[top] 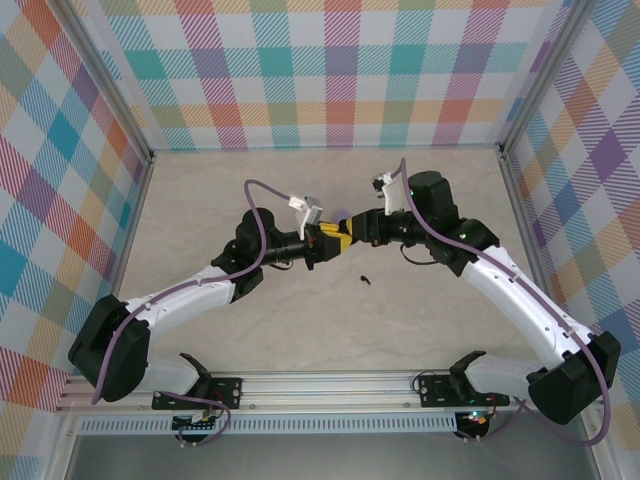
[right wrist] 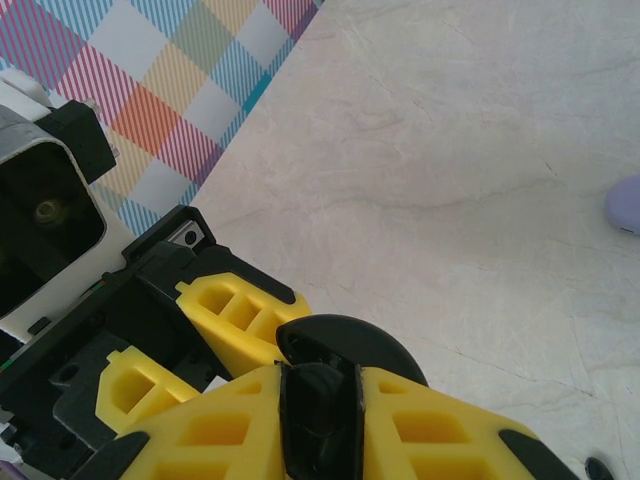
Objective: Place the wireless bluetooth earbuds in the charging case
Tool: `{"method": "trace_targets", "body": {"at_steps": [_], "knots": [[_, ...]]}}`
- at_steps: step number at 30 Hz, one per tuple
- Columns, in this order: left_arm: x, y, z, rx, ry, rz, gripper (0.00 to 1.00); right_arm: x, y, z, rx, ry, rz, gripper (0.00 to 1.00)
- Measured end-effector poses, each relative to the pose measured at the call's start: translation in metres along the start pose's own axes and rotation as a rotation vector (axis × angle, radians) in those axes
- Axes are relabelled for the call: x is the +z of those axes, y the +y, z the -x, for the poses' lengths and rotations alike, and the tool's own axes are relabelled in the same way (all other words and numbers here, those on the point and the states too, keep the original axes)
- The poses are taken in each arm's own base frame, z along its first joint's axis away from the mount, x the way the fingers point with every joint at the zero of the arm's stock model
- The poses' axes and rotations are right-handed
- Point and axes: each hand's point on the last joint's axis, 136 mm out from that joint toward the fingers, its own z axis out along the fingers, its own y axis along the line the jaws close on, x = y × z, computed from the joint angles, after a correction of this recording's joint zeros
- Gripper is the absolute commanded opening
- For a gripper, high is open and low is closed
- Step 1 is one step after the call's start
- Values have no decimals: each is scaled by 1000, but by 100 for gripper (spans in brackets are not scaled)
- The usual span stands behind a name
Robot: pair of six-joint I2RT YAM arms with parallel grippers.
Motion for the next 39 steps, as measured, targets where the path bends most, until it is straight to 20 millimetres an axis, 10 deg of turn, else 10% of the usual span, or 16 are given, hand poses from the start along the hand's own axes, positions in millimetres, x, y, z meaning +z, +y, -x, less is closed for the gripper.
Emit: {"method": "trace_targets", "body": {"at_steps": [39], "knots": [[-1,8,7,-10,-33,64,6,1,3,-3,-38,12,8,30]]}}
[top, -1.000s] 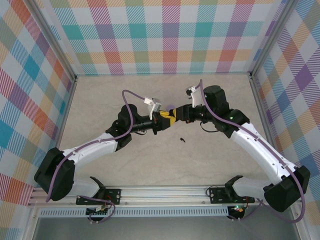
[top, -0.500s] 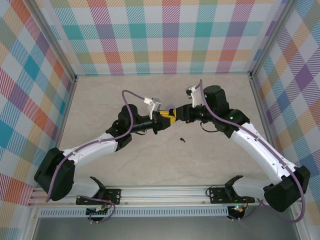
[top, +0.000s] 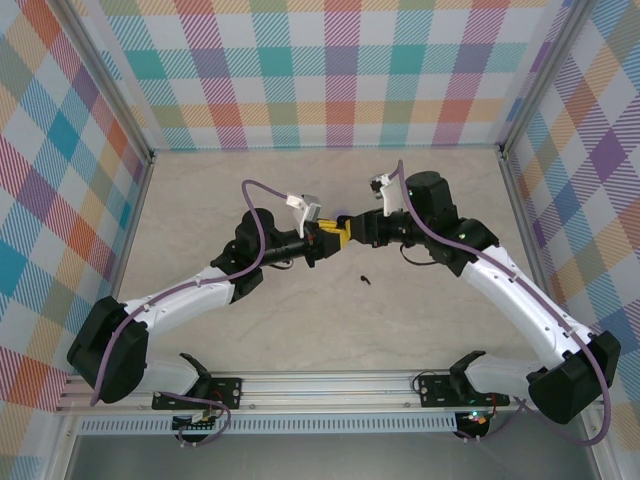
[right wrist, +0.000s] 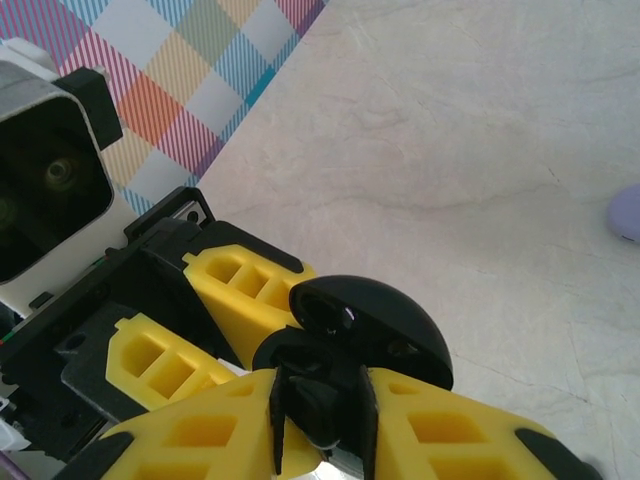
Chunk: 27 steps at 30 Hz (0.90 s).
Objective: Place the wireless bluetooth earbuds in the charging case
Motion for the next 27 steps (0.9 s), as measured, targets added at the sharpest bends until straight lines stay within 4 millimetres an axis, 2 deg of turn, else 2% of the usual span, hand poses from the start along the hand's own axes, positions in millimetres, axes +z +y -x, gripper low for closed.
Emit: {"method": "trace_targets", "body": {"at_steps": [12,19,27], "knots": [[0,0,-2,-3,6,0,6,0,1,-3,-3,11,2,44],[0,0,-2,-3,8,1,6,-1,-1,-3,2,15,-15,46],[-2,0,0,6,4,10,6,-4,-13,-5,11,11,-91,49]]}}
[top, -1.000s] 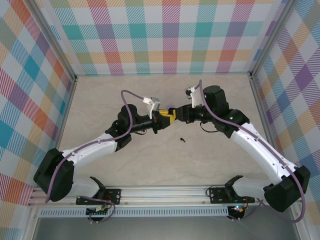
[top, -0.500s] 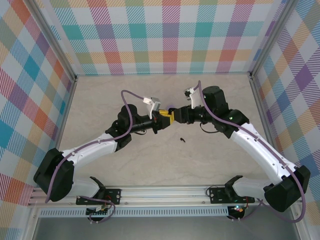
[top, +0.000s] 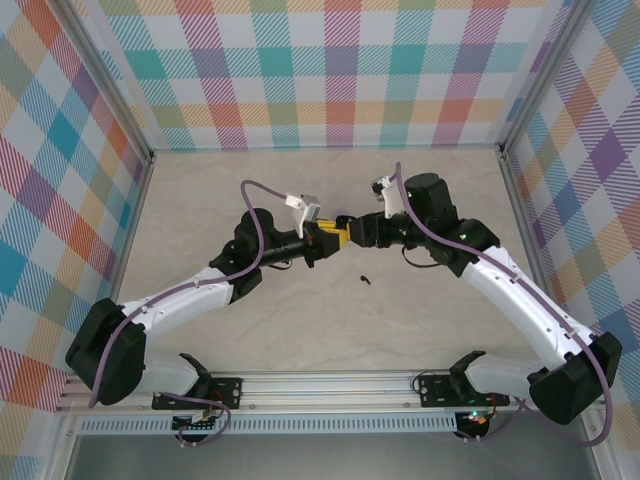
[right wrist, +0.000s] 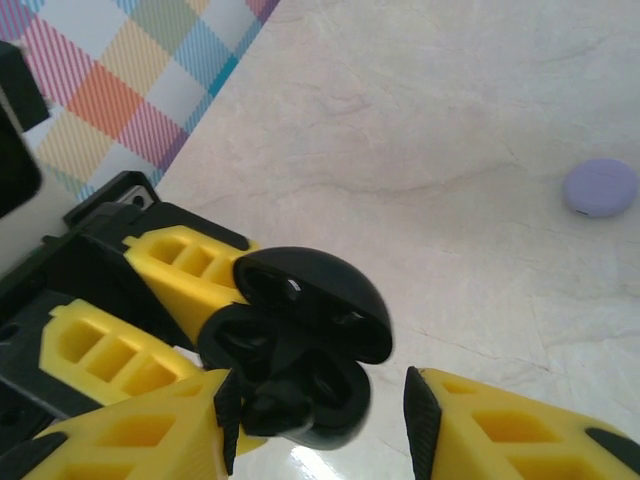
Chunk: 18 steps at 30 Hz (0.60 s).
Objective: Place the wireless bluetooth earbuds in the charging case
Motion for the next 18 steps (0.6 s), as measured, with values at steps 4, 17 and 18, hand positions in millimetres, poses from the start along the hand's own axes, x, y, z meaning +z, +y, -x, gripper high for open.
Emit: {"method": "trace_targets", "body": {"at_steps": [4,17,18], "knots": [[-2,-2,4,15,-10,2,6,-4,-3,1,0,-9,-27,49],[-2,-1,4,23,-11,9,6,-7,-11,2,0,-25,-74,50],[-2,-1,4,23,-11,9,6,-7,-11,2,1,-24,-74,49]]}}
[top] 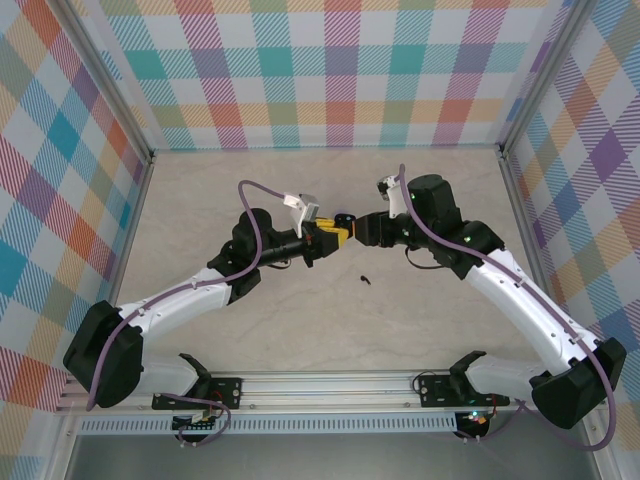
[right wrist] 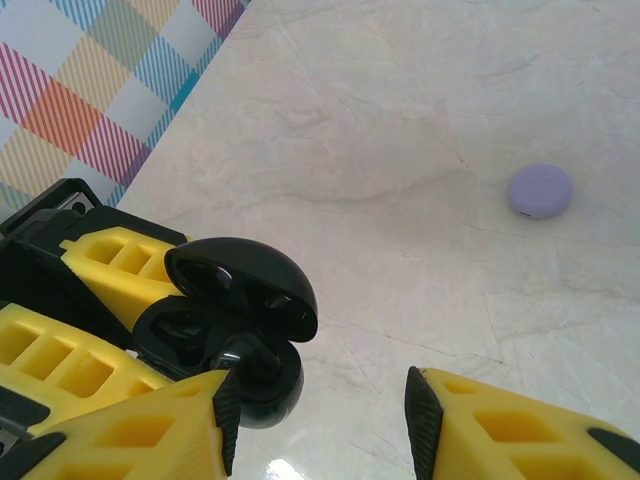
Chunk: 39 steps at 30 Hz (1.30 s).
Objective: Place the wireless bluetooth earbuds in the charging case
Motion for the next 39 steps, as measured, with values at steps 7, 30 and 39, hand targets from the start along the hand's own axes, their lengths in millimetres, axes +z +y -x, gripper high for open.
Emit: {"method": "trace_targets", "body": {"at_steps": [7,30,39], "knots": [[-2,6,-4,9,19,38,6,-11,-2,7,-3,-44,-28,50],[-46,-10,7,109,50,133,6,59,-91,-116,135,431,-332,46],[-58,-14,10,125,52,159,6,90,-109,-167,171,636,-337,44]]}}
